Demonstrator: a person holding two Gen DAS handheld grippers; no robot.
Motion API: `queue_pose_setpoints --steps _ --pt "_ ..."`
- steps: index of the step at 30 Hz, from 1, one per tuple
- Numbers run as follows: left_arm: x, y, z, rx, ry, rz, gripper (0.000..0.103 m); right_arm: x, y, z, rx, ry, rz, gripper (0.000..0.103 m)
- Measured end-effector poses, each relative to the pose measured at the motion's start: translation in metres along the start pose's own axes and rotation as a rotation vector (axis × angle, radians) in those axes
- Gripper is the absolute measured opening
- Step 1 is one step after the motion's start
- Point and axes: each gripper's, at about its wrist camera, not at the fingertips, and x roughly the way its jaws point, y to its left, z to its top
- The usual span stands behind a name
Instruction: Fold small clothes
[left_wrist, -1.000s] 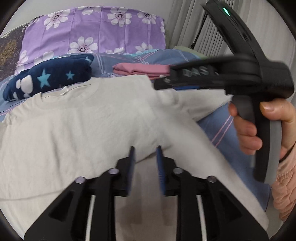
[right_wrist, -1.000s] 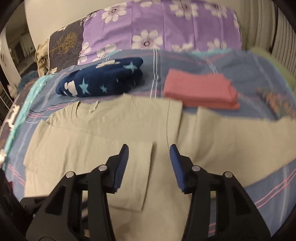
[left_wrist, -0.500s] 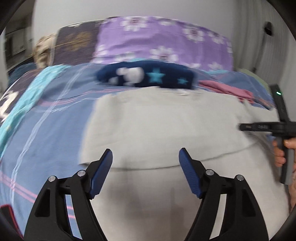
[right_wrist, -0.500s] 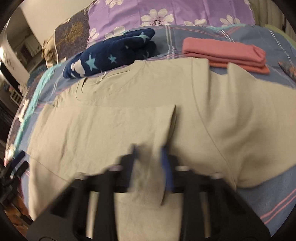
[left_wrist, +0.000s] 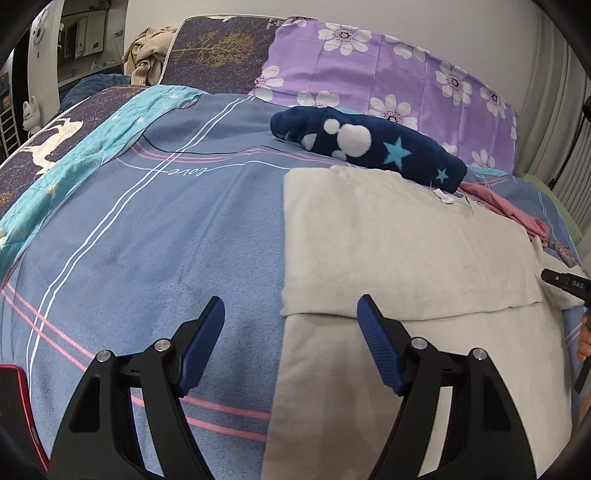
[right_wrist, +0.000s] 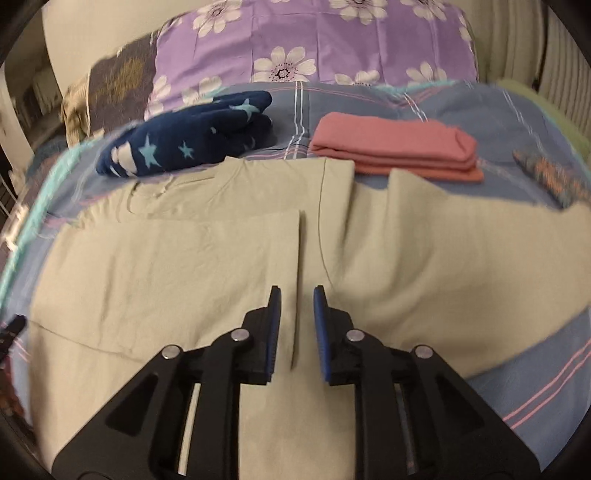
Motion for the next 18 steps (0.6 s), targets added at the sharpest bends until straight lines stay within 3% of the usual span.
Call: queue_pose_setpoints --steps 3,4,7,9,11,13,18 --pt "-0.004 -0.018 0.007 0.021 -0.040 -0.041 0.032 -0.020 0.004 -0.011 -0.027 -0.032 0.094 0.021" --pt "-0.005 -0.027 0.010 0.034 -0.052 -0.055 0.026 -0.020 0.008 -0.017 -0.049 -0.011 0.131 0.021" --pt "0.003 -0.060 0.013 0.110 -0.047 -0.108 0.022 0.012 0.011 -0.034 -0.087 0.115 0.077 0.032" --pt "0.023 -0.082 0.009 0.164 0.013 -0.134 0.023 0.014 0.011 -0.044 -0.134 0.063 0.090 0.033" --pt "0.050 -0.097 -0.002 0.215 0.101 -0.112 0.024 0.010 0.011 -0.045 -0.139 0.072 0.096 0.034" --pt "0.054 -0.104 -0.007 0.257 0.087 -0.070 0.026 0.000 0.004 -0.044 -0.113 0.094 0.108 0.035" --pt "0.053 -0.098 -0.006 0.237 0.097 -0.091 0.027 -0.065 -0.083 -0.030 0.098 -0.143 0.043 0.025"
